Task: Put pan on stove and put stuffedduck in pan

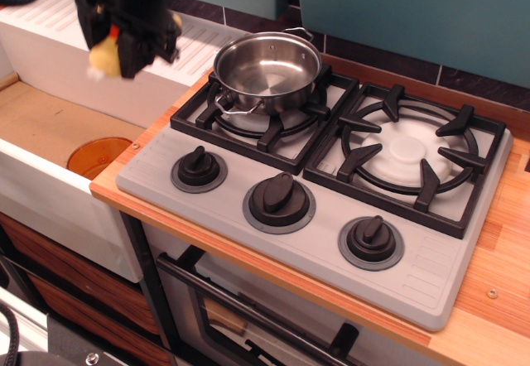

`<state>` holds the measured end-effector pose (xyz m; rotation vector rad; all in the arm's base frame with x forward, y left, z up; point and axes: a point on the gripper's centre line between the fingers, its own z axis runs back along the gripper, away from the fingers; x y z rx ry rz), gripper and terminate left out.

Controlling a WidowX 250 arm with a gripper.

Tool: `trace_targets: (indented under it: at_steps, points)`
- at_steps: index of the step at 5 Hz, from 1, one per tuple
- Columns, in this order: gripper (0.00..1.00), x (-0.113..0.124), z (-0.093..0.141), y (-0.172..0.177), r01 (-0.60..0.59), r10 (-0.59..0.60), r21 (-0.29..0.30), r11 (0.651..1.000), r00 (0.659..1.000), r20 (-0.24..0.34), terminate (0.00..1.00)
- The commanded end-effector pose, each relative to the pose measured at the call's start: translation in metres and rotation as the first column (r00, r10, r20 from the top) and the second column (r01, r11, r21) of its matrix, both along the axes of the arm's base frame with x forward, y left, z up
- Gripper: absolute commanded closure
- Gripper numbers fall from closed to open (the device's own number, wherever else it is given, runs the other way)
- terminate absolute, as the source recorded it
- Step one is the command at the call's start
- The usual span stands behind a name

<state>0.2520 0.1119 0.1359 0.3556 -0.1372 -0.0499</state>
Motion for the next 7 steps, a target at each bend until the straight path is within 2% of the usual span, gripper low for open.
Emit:
trace_targets:
  at_steps: [1, 2, 3, 5, 6, 7]
  points:
    - [1.00, 0.053, 0.018, -0.015, 0.019, -0.020, 0.021, 1.000, 0.999, 0.049, 0.00]
    - [1.00, 0.071, 0.012, -0.027, 0.004, -0.006, 0.025, 1.000, 0.997, 0.076, 0.00]
    - [1.00, 0.080, 0.011, -0.034, 0.004, -0.006, 0.023, 1.000, 0.997, 0.083, 0.00]
    - [1.00, 0.103, -0.003, -0.048, 0.027, -0.024, -0.024, 0.999, 0.993, 0.112, 0.00]
    - [0.00, 0.117, -0.008, -0.049, 0.070, -0.065, -0.043, 0.997, 0.991, 0.118, 0.00]
    - [0.00, 0.131, -0.011, -0.051, 0.097, -0.090, -0.052, 0.994, 0.988, 0.122, 0.00]
